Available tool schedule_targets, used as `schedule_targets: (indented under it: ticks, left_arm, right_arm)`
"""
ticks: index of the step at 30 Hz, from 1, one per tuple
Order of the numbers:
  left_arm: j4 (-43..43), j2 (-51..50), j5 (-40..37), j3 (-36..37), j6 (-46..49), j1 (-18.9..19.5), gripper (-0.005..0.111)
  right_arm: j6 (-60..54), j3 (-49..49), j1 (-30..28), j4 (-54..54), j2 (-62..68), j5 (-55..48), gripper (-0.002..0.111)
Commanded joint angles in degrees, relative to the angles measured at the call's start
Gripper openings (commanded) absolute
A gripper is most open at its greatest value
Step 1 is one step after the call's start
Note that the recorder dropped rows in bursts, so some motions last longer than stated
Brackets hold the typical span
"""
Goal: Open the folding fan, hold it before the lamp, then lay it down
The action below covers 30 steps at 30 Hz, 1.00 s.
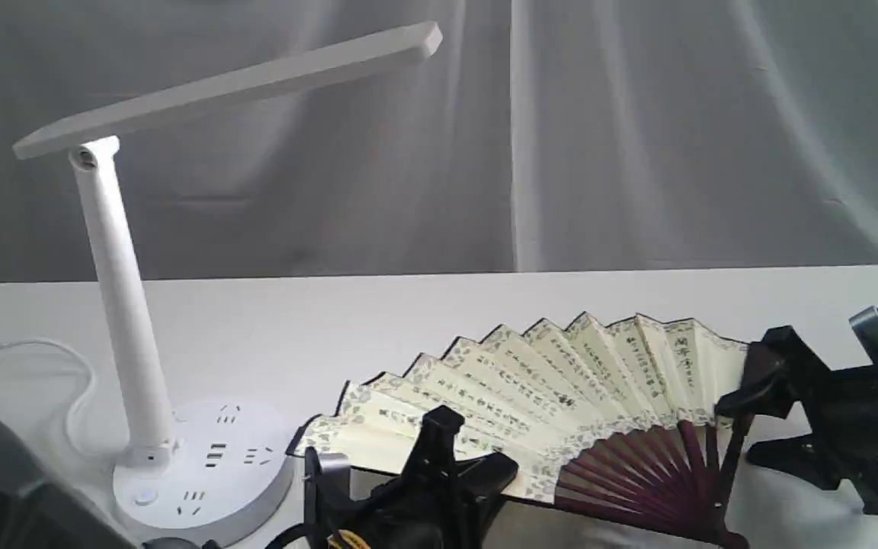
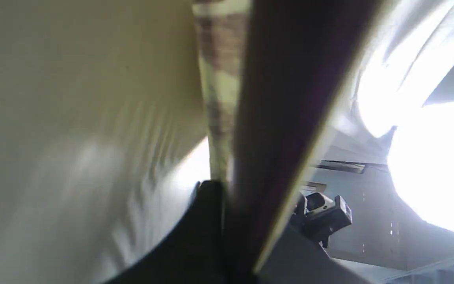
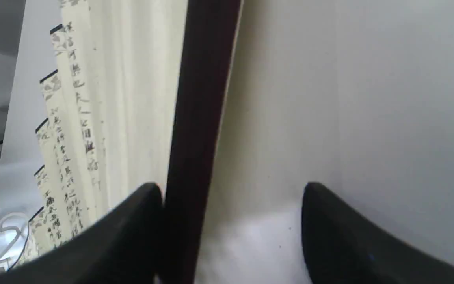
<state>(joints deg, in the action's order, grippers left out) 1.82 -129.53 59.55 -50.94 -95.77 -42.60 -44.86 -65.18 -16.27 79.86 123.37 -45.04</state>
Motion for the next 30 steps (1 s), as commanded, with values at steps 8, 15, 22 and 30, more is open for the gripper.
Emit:
schedule_targets:
  ticks: [8, 15, 22, 30]
  left_arm:
    - [1.06, -1.67, -13.23, -1.19, 2.93, -0.22, 0.017]
    - [3.49, -1.53, -14.87, -1.19, 1.42, -0.22, 0.028]
    - [9.61, -1.40, -14.97, -3.25, -1.33, 1.70, 0.048]
    - [26.39, 2.74, -24.11, -4.01, -5.78, 6.78, 0.056]
  right_arm:
    - [-0.02, -0.02, -4.27, -5.91, -7.99, -2.04, 0.054]
    - [0.11, -0.02, -4.39, -4.86, -9.98, -3.48, 0.054]
    - [0.29, -0.02, -4.39, -2.06, -11.93, -5.29, 0.054]
    - [0.18, -0.02, -4.39, -2.07, -13.25, -5.53, 0.054]
